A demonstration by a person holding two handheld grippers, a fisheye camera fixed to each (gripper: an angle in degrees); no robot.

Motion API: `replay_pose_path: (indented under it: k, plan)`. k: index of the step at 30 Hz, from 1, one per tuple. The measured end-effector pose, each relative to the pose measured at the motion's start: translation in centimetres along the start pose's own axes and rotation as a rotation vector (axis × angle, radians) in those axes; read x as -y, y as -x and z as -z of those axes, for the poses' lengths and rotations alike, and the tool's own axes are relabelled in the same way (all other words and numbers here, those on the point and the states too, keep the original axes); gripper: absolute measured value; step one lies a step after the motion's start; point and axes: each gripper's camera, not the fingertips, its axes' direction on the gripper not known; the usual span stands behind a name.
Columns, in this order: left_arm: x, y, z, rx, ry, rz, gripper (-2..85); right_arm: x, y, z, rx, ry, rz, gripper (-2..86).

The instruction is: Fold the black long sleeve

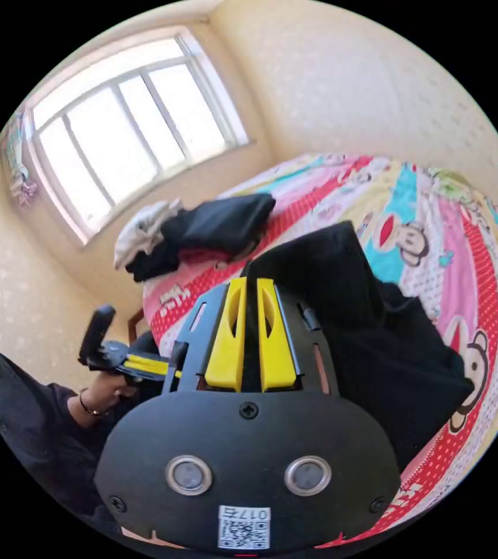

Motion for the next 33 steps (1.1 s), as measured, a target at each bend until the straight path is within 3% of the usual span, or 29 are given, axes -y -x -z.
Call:
replay_pose_path:
  k: [2, 6, 12, 16, 19, 21, 23, 25, 27, 30, 33]
  plan:
    - [-0.7, 1.4, 1.3, -0.059, 0.04, 0.048, -0.7, -2.3, 1.0, -9.9, -0.058, 0.241, -0.018, 5.6]
    - [-1.2, 2.7, 3.0, -0.065, 0.127, 0.084, -0.2, -5.3, 1.6, -9.0, 0.033, 0.152, -0.106, 8.3]
    - [1.8, -0.8, 6.2, -0.053, -0.01, -0.053, 9.3, -9.9, -0.4, -2.6, -0.097, 0.109, -0.228, 8.8]
    - [7.9, -7.9, 6.8, 0.107, -0.089, -0.275, 13.8, -16.2, -2.3, -2.5, -0.453, 0.147, -0.276, 3.4]
    - [12.8, -11.7, 6.0, 0.28, -0.166, -0.353, 14.7, -20.9, -2.1, -3.3, -0.452, -0.034, -0.239, 1.9]
    - [16.3, -12.2, 4.3, 0.402, -0.151, -0.318, 15.3, -20.3, -2.1, -3.9, -0.476, 0.01, -0.247, 1.4]
    - [20.2, -10.4, 0.2, 0.474, -0.014, -0.211, 15.6, -20.4, -1.8, -4.3, -0.506, 0.01, -0.234, 1.1]
    - [22.1, -7.9, -3.7, 0.399, 0.194, -0.131, 14.1, -20.6, -2.1, -4.2, -0.499, 0.01, -0.234, 1.1]
    - [22.2, -6.9, -3.0, 0.322, 0.149, -0.083, 8.2, -21.0, -2.7, -3.7, -0.455, -0.001, -0.238, 1.1]
    - [21.6, -6.9, 2.5, 0.009, -0.055, -0.098, 3.2, -21.8, -4.7, -2.5, -0.354, -0.028, -0.278, 1.2]
    - [19.3, -6.1, 9.0, 0.035, -0.32, -0.066, 2.8, -22.7, -6.7, -1.2, -0.252, -0.068, -0.327, 1.4]
